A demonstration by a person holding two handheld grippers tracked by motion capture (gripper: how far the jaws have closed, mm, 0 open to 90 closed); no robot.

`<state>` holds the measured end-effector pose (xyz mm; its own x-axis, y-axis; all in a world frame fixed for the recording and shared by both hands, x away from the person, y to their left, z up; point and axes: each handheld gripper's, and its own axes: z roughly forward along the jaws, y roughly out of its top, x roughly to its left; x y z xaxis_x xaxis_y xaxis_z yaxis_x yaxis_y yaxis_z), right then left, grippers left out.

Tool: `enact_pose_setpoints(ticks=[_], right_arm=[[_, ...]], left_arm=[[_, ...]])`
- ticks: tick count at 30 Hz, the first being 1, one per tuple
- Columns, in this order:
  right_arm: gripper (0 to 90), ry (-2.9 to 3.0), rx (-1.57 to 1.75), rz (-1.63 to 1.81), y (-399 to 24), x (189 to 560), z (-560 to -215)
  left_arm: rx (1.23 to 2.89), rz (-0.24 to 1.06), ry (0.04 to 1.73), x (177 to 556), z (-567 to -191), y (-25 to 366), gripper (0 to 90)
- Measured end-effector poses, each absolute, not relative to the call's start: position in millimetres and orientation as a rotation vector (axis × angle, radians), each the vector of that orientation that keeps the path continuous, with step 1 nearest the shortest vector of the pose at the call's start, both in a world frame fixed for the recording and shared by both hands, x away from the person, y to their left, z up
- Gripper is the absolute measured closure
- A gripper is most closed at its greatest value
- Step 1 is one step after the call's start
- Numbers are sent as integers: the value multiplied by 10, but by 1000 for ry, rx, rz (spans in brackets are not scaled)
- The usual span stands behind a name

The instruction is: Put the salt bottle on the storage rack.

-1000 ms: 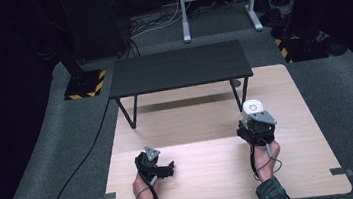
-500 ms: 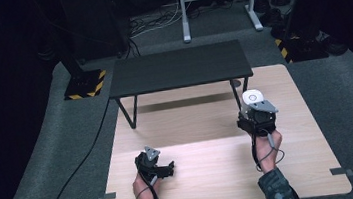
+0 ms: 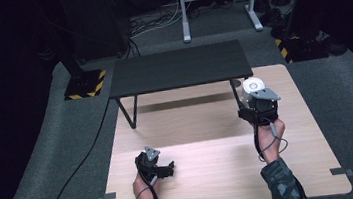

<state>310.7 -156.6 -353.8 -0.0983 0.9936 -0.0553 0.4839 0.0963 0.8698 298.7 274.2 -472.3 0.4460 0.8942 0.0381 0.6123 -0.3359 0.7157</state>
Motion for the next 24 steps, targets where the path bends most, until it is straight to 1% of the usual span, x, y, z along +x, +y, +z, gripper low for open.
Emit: enact_pose_setpoints(ticks=[24], right_arm=[[288, 1681, 1414, 931, -1663, 3305, -3084]], left_arm=[[2074, 567, 1240, 2990, -4727, 2747, 6]])
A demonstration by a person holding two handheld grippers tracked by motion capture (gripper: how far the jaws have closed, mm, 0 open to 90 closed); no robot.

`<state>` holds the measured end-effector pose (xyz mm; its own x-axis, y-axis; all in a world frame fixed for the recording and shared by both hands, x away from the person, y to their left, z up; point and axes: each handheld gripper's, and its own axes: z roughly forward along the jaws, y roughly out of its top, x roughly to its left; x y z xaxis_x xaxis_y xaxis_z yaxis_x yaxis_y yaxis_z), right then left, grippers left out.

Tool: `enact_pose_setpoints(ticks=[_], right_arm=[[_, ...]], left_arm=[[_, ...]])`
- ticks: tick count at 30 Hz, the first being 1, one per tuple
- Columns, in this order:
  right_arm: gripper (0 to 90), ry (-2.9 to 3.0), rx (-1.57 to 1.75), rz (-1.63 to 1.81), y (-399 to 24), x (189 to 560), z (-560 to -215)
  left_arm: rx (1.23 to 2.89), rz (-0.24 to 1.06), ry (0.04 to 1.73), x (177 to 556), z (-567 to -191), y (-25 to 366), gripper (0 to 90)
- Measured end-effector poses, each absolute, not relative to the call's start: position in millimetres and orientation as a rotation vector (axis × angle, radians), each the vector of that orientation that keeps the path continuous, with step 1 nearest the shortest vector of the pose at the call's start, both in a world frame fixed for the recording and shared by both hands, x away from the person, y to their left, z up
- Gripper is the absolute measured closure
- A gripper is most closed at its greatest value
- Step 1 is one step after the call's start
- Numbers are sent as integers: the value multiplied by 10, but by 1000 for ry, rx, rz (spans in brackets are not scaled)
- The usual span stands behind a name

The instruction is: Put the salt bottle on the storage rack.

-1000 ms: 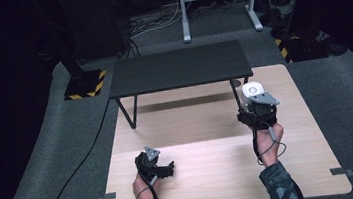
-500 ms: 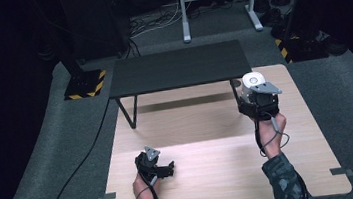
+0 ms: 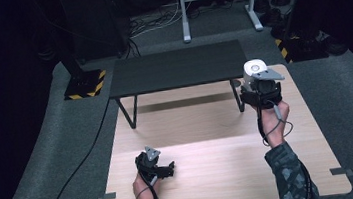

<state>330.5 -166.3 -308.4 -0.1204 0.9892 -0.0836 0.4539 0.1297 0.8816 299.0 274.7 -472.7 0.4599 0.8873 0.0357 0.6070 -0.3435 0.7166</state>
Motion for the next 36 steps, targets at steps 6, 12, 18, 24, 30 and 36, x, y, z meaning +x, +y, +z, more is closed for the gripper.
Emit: enact_pose_setpoints(ticks=[6, 12, 18, 24, 30, 36], right_arm=[[288, 1677, 1407, 941, -1665, 3353, -3003], [288, 1679, 1401, 947, -1667, 3430, -2927], [288, 1677, 1401, 964, -1671, 3522, -2852], [288, 1673, 1410, 983, -1690, 3647, -2771], [288, 1689, 1424, 996, -1722, 3831, -2670], [288, 1707, 1435, 1011, -1748, 4022, -2638]], left_arm=[[2084, 558, 1223, 2998, -4724, 2758, 4], [2086, 554, 1219, 3002, -4724, 2762, 4], [2087, 553, 1217, 3003, -4723, 2764, 4], [2086, 552, 1218, 3004, -4724, 2765, 4], [2086, 552, 1218, 3004, -4724, 2765, 5], [2086, 552, 1218, 3004, -4724, 2765, 5]])
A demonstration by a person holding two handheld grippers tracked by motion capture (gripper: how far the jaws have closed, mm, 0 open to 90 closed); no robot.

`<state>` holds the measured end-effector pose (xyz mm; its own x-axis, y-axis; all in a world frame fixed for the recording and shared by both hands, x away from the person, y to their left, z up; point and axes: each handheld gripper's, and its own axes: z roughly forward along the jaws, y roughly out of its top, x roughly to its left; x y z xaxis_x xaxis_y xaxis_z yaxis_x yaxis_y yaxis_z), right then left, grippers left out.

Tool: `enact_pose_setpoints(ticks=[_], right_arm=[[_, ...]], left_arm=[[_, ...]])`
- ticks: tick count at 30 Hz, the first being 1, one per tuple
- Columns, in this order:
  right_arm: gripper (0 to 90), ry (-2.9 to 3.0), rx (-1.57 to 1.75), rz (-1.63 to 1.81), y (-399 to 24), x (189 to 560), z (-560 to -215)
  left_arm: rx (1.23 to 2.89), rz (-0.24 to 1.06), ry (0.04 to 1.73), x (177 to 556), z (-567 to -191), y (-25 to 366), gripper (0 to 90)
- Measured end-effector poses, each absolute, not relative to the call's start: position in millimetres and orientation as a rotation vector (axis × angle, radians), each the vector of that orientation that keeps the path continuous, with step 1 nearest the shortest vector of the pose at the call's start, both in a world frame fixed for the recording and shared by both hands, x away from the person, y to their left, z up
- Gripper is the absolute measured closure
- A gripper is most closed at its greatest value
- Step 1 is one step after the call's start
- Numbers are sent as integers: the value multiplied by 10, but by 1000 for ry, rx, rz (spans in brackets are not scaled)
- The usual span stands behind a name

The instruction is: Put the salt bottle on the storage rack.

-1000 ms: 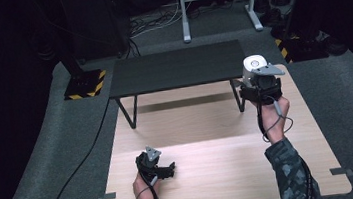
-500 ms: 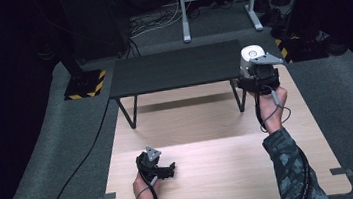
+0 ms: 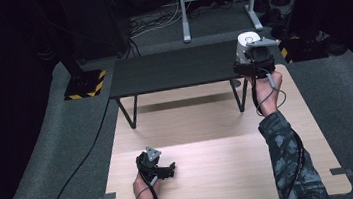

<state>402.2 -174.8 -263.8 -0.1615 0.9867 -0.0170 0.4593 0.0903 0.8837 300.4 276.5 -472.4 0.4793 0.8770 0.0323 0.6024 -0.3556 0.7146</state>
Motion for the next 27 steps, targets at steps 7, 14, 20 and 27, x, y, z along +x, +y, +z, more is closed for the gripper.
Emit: enact_pose_setpoints(ticks=[7, 14, 20, 27], right_arm=[[288, 1737, 1467, 1016, -1746, 4275, -2656], [288, 1754, 1492, 1007, -1756, 4412, -2724], [288, 1747, 1499, 1001, -1755, 4460, -2819], [289, 1743, 1487, 1008, -1761, 4450, -2847]], left_arm=[[2086, 552, 1217, 3003, -4724, 2765, 5], [2087, 551, 1217, 3004, -4723, 2765, 5], [2087, 551, 1216, 3004, -4723, 2765, 5], [2088, 554, 1215, 3001, -4723, 2763, 5]])
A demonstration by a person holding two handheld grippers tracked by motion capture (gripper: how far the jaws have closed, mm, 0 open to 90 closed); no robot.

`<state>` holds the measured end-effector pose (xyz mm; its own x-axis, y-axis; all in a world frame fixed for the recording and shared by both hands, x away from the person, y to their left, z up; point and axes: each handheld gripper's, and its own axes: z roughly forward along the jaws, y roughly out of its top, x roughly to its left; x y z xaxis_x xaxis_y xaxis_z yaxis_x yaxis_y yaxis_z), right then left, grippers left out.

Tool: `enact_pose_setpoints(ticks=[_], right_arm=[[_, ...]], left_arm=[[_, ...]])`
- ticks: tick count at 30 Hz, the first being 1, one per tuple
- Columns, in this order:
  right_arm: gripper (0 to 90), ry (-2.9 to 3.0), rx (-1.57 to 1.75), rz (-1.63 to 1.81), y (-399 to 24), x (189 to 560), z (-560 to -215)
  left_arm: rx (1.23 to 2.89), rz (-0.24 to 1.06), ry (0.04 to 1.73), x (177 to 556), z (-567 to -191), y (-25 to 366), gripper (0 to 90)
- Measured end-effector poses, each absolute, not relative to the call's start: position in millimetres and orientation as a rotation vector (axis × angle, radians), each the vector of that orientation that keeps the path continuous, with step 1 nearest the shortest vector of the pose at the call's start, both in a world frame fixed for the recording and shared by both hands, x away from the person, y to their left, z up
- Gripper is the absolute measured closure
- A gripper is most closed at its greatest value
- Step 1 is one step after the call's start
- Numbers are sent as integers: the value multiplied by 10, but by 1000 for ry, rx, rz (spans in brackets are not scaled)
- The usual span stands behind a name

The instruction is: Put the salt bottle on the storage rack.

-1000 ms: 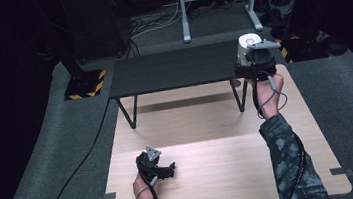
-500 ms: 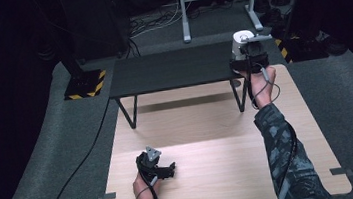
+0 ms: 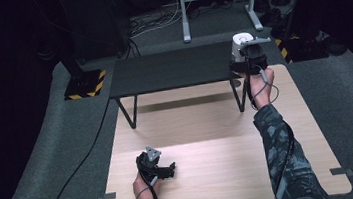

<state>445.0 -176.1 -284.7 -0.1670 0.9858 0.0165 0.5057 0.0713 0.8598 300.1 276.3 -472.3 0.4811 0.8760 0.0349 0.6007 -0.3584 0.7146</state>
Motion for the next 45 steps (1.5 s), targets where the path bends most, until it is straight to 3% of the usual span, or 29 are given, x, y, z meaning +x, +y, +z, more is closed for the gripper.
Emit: enact_pose_setpoints(ticks=[12, 15, 17, 29, 38, 45], right_arm=[[271, 1770, 1475, 994, -1773, 4469, -2818], [33, 1805, 1461, 988, -1804, 4463, -2816], [0, 1821, 1446, 963, -1794, 4419, -2824], [0, 1839, 1468, 949, -2082, 3783, -3034], [0, 1816, 1568, 947, -2375, 2884, -3728], [0, 1843, 1651, 879, -2421, 2631, -4189]], left_arm=[[2088, 554, 1215, 3001, -4723, 2762, 6], [2088, 554, 1214, 3001, -4723, 2763, 5], [2089, 555, 1214, 3001, -4723, 2762, 6], [2088, 554, 1216, 3002, -4723, 2762, 5], [2085, 556, 1220, 3000, -4724, 2759, 5], [2085, 558, 1221, 2998, -4724, 2756, 5]])
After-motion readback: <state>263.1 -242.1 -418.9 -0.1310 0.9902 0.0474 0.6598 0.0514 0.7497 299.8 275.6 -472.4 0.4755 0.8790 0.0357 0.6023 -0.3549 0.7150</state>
